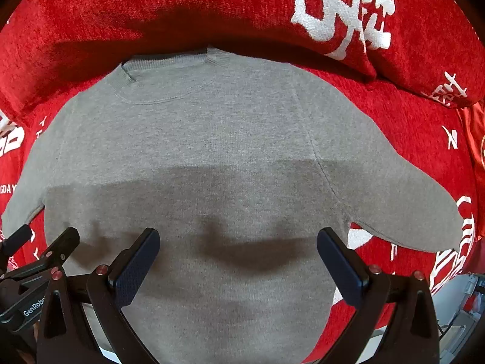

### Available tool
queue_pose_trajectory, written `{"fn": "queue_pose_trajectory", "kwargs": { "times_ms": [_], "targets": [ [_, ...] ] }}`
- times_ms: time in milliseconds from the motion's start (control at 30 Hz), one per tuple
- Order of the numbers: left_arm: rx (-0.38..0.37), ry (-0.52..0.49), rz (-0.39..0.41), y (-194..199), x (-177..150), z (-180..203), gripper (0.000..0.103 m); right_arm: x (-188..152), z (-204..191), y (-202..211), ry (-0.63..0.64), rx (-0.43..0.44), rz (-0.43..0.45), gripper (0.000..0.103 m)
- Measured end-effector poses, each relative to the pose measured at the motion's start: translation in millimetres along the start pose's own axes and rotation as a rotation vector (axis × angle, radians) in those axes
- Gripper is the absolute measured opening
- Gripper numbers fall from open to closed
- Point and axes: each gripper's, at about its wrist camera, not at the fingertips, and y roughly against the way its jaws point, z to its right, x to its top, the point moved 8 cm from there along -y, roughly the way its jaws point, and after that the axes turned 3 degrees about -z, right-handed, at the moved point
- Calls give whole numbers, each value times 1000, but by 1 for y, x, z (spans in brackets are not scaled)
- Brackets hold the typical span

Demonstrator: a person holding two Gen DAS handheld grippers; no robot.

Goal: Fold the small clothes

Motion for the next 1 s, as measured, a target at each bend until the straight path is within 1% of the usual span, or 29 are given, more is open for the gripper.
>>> {"fn": "queue_pose_trajectory", "kwargs": {
  "times_ms": [33, 100, 233, 400, 433, 767, 1000],
  "targets": [
    [22, 0, -11, -1, -1, -2, 103, 0, 1, 0, 0, 1, 0, 103],
    [38, 2, -29, -1, -2, -3, 103, -1, 1, 0, 0, 0, -1, 103],
    [24, 7, -35, 0, -3, -1, 103, -2, 3, 0, 2, -3, 0, 103],
    [29, 4, -34, 2, -5, -2, 103, -2, 3, 1, 4, -3, 0, 103],
    [9, 5, -28, 1, -4, -1, 103, -2, 2, 1, 5, -3, 0, 103],
    [5, 5, -17, 1, -3, -3, 103, -2, 2, 3, 7, -7, 1, 103],
    [18, 17, -3, -1, -3, -7, 103, -1, 1, 3, 10, -7, -2, 103]
  ]
}}
